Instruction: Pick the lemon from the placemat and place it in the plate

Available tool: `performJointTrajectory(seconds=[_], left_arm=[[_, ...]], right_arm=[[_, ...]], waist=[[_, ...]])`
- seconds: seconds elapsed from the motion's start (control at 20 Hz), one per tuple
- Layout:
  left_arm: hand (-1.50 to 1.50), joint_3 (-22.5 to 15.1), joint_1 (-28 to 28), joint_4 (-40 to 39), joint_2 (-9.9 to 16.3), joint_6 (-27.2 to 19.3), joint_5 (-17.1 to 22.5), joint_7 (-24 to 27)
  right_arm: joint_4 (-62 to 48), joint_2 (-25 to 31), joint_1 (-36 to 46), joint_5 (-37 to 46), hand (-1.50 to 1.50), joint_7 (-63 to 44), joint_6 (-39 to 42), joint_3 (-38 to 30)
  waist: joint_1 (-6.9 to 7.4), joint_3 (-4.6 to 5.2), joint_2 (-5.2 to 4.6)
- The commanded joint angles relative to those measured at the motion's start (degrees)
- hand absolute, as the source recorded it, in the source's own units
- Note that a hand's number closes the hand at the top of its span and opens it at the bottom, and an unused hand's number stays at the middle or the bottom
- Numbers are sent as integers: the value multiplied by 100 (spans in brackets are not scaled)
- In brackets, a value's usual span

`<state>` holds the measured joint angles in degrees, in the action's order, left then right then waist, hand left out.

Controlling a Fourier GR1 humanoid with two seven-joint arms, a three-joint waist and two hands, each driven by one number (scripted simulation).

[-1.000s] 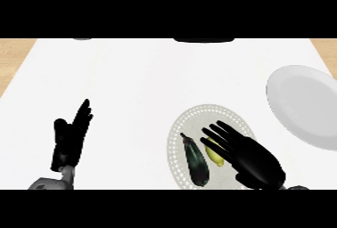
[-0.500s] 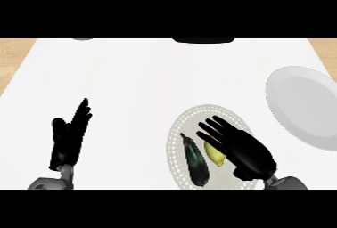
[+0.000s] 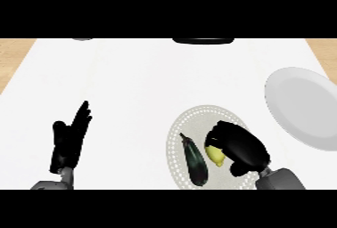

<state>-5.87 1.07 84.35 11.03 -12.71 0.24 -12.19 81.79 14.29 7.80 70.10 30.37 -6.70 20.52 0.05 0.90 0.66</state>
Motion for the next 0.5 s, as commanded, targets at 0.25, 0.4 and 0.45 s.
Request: performJointTrajectory(seconds=[0.25, 0.4, 0.45], left_arm=[[0, 105, 230, -230, -128, -43, -184, -56], [0, 214, 157, 174, 124, 181, 51, -194], [0, 46, 82, 114, -109, 22, -56, -125]], right_arm=[[-636, -218, 163, 24, 150, 420, -1108, -475], [-770, -422, 415, -512, 150, -1233, 248, -1572], [-997, -586, 433, -616, 150, -1709, 344, -1867]], waist=[[-6, -92, -78], [3, -87, -105], [-9, -86, -148]])
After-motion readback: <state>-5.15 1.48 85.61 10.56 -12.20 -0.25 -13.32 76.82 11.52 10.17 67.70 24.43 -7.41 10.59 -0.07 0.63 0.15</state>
